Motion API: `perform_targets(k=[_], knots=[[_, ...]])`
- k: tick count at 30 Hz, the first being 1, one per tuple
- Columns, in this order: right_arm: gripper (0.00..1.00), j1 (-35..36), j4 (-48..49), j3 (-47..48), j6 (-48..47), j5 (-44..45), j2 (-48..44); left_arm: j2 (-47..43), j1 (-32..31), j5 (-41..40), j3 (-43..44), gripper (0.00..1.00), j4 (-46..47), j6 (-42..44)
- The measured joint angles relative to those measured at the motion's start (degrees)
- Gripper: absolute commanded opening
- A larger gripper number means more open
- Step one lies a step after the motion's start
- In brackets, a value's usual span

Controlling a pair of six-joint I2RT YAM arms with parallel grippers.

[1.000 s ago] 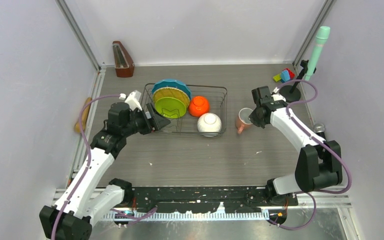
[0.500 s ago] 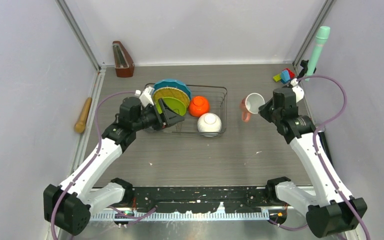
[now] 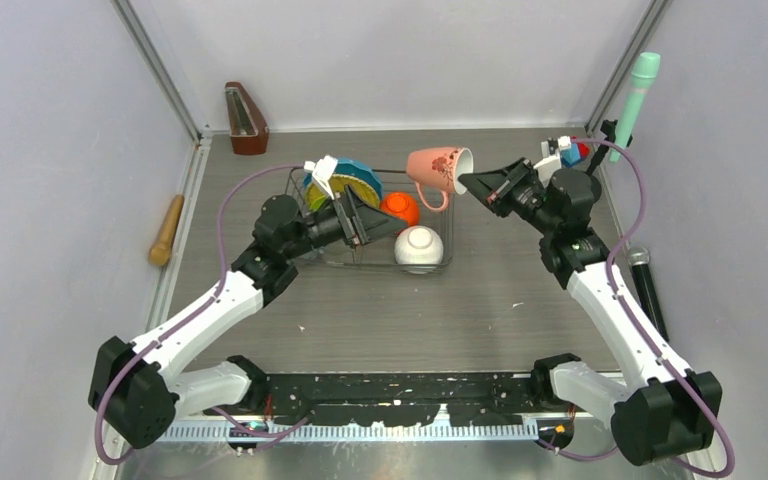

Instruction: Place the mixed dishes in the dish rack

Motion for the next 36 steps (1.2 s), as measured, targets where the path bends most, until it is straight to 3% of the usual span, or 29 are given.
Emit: perform_targets(k=[11, 15, 19, 24, 25, 30, 31, 32, 36], knots=[[0.00, 2.7, 11.9, -0.1, 9.1, -7.8, 2.4, 7.7, -2.1, -1.9, 1.6, 0.68, 11.3, -0.2], [0.00, 4.7, 14.4, -0.1, 9.8, -8.2, 2.7, 9.7, -3.0, -1.6, 2.8, 0.68, 13.2, -0.4], [0.00, 5.7, 15.7, -0.1, 9.8, -7.7, 2.9, 9.9, -3.2, -1.6, 3.3, 0.58, 14.9, -0.5], [0.00, 7.9, 15.8, -0.6, 9.6, -8.2, 3.9, 10.3, -3.5, -2.1, 4.2, 0.60, 17.5, -0.7], [0.00, 8.3, 15.9, -1.0, 9.5, -8.2, 4.0, 10.5, -3.5, -2.3, 4.2, 0.54, 18.3, -1.1], [0.00, 8.5, 19.3, -3.0, 9.4, -7.3, 4.1, 12.5, -3.5, -2.3, 4.2, 0.03, 21.3, -4.7], [0.04, 8.6, 20.0, -3.6, 9.8, -7.3, 4.2, 12.9, -3.7, -2.0, 4.5, 0.00, 22.3, -5.7], [0.17, 8.6, 21.1, -3.9, 10.5, -7.3, 4.3, 13.1, -3.9, -1.8, 4.8, 0.00, 22.6, -6.1], [0.57, 8.6, 23.0, -3.9, 10.1, -7.5, 4.3, 13.1, -3.7, -0.8, 5.2, 0.00, 22.9, -5.3]])
